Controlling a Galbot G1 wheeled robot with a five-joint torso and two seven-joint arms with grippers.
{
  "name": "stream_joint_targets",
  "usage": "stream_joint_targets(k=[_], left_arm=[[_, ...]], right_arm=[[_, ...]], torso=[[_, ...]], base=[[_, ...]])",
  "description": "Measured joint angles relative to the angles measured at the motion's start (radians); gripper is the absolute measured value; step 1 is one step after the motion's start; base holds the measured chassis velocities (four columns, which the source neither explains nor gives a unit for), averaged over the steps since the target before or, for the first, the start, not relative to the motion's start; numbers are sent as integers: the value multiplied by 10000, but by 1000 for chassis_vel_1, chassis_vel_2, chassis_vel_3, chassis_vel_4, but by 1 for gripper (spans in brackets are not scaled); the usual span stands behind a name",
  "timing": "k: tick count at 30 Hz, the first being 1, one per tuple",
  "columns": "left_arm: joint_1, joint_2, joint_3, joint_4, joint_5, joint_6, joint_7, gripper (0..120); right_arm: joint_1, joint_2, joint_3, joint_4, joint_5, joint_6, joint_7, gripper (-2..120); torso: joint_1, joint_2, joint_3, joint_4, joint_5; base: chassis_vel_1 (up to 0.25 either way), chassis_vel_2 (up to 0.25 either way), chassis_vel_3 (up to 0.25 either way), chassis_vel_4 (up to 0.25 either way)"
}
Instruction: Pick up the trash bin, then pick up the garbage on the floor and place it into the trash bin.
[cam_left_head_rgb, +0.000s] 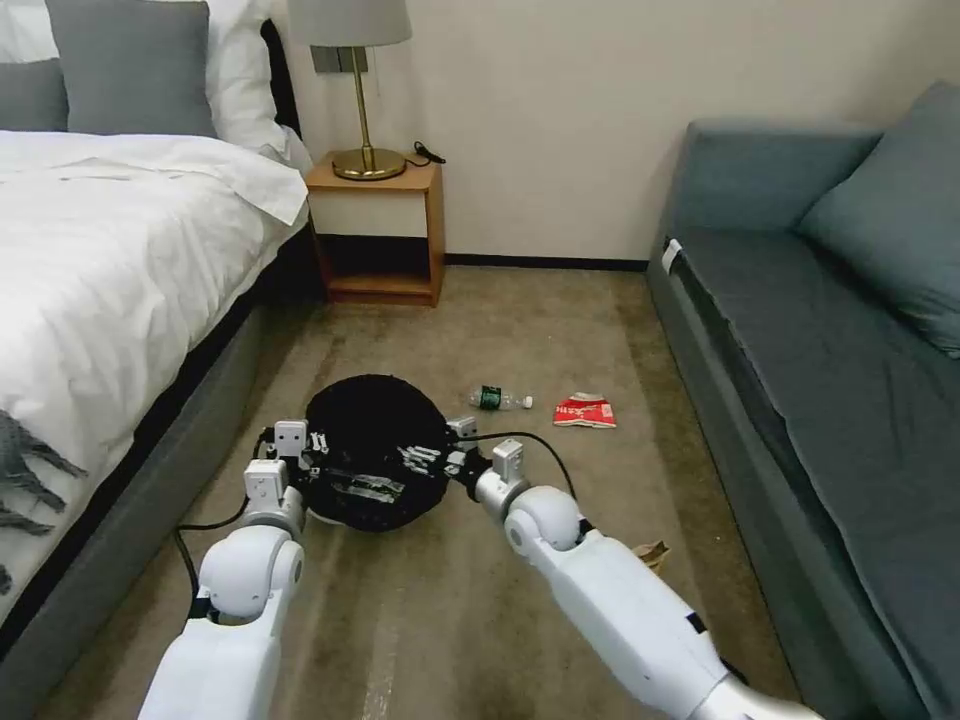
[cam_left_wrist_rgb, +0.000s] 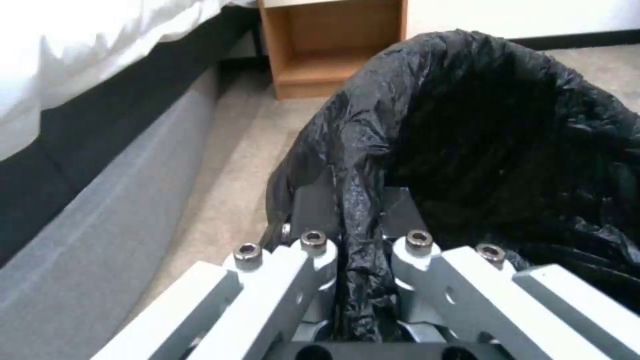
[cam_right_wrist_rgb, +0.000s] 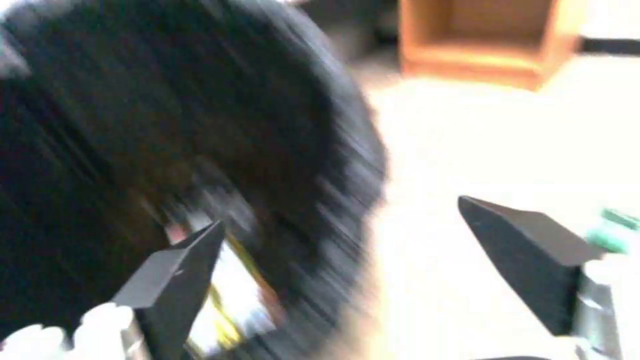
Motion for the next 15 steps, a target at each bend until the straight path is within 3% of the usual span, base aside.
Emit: stream_joint_targets(k=[1,5,6,9,15], left_arm=[[0,0,0,0,0,0,0,4],[255,64,-178,-209,87,-122,37,4],[255,64,-178,-209,87,-122,37,4],[354,109,-286,-298,223,-212,43,4],[321,63,-33,-156,244,-273,48,4]], right_arm=[[0,0,0,0,0,0,0,95],[-461,-1356,839,549,-1986,-1471,-1124,100],[-461,-1356,839,549,-1986,-1471,-1124,100],[-784,-2960,1225,-133,-3212,-1280,-2041,100],[-1412,-3610,1969,-911,-3908,-737,-2783,100]], torso=[[0,0,0,0,0],[0,0,-1,-3,2],[0,0,-1,-3,2],[0,0,0,-6,1],[0,0,0,-5,0]], base=[[0,0,0,0],[0,0,0,0],[0,0,0,0],[0,0,0,0],[0,0,0,0]])
